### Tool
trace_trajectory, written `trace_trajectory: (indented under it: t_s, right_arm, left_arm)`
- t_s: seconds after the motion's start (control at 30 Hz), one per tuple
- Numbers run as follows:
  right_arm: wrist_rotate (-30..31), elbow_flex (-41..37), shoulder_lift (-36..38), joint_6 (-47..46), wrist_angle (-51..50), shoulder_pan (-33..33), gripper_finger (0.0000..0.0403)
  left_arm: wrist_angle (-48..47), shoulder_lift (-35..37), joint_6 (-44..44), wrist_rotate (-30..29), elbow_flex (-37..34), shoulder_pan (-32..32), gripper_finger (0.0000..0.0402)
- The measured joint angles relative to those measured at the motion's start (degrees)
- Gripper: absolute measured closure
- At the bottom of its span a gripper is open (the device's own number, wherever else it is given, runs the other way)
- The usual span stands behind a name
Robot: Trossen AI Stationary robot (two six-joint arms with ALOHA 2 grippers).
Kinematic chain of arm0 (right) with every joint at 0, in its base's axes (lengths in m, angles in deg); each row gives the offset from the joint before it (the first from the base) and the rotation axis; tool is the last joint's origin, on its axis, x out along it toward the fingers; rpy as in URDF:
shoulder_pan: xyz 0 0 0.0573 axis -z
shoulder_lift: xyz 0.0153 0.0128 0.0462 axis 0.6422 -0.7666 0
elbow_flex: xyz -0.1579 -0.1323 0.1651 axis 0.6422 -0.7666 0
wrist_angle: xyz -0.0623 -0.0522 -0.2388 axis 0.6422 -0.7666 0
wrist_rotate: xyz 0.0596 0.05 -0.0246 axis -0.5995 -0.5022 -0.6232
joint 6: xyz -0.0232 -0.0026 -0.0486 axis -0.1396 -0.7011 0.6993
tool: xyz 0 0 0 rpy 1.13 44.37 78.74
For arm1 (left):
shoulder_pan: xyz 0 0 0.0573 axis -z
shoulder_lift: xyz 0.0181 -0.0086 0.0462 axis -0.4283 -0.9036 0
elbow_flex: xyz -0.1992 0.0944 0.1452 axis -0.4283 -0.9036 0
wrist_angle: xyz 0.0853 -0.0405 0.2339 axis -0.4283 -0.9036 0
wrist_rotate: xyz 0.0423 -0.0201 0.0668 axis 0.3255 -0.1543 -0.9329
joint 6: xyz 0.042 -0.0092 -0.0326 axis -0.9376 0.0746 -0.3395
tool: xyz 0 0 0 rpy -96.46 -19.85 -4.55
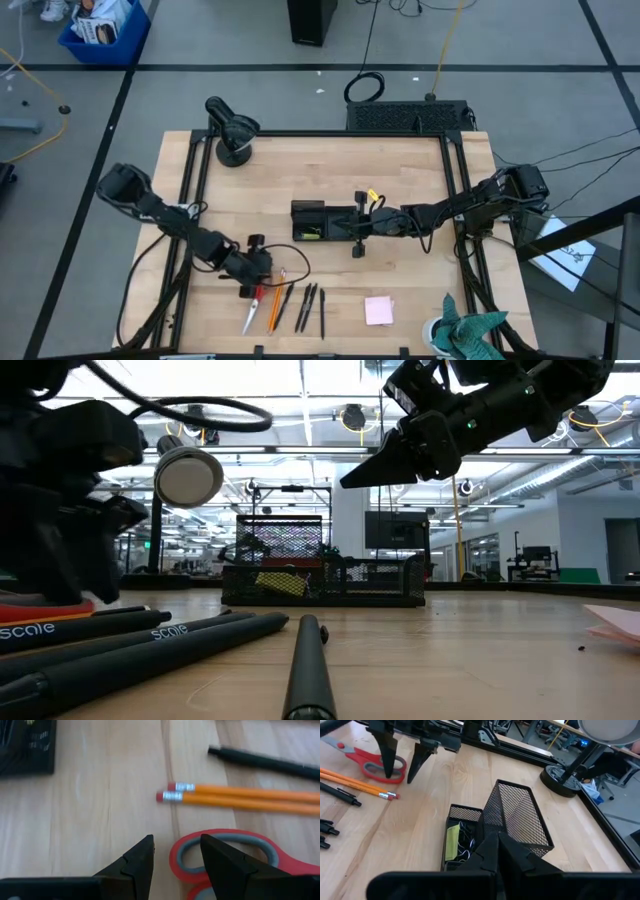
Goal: Pick and place office supplies into organizer
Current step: Put the yellow pencil into the black desk organizer
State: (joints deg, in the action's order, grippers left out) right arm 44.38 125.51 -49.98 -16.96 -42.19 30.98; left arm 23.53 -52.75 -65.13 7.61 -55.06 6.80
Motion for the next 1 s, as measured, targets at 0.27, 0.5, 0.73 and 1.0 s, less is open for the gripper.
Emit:
trace_trajectory:
  t_s: [0.27, 0.5, 0.73, 1.0]
  right_arm:
    - [-0.04, 0.0, 0.0, -0.02, 0.0, 0.0, 0.0402]
    - [-0.07, 0.0, 0.0, -0.03, 0.0, 0.0, 0.0402]
    - [-0.07, 0.0, 0.0, -0.04, 0.02, 0.0, 0.0401]
    - [-0.05, 0.0, 0.0, 0.15, 0.09, 0.0, 0.0401]
  left_arm:
    - [-1.57, 0.06, 3.28, -0.92, -0.07, 1.7, 0.0231]
    - [3.36, 1.19, 0.42, 2.3, -0.26, 2.05, 0.0231]
    - [3.21, 3.01, 0.74, 3.54, -0.3, 2.6, 0.0231]
    - [1.06, 5.61, 2.98, 4.19, 3.25, 2.91, 0.0231]
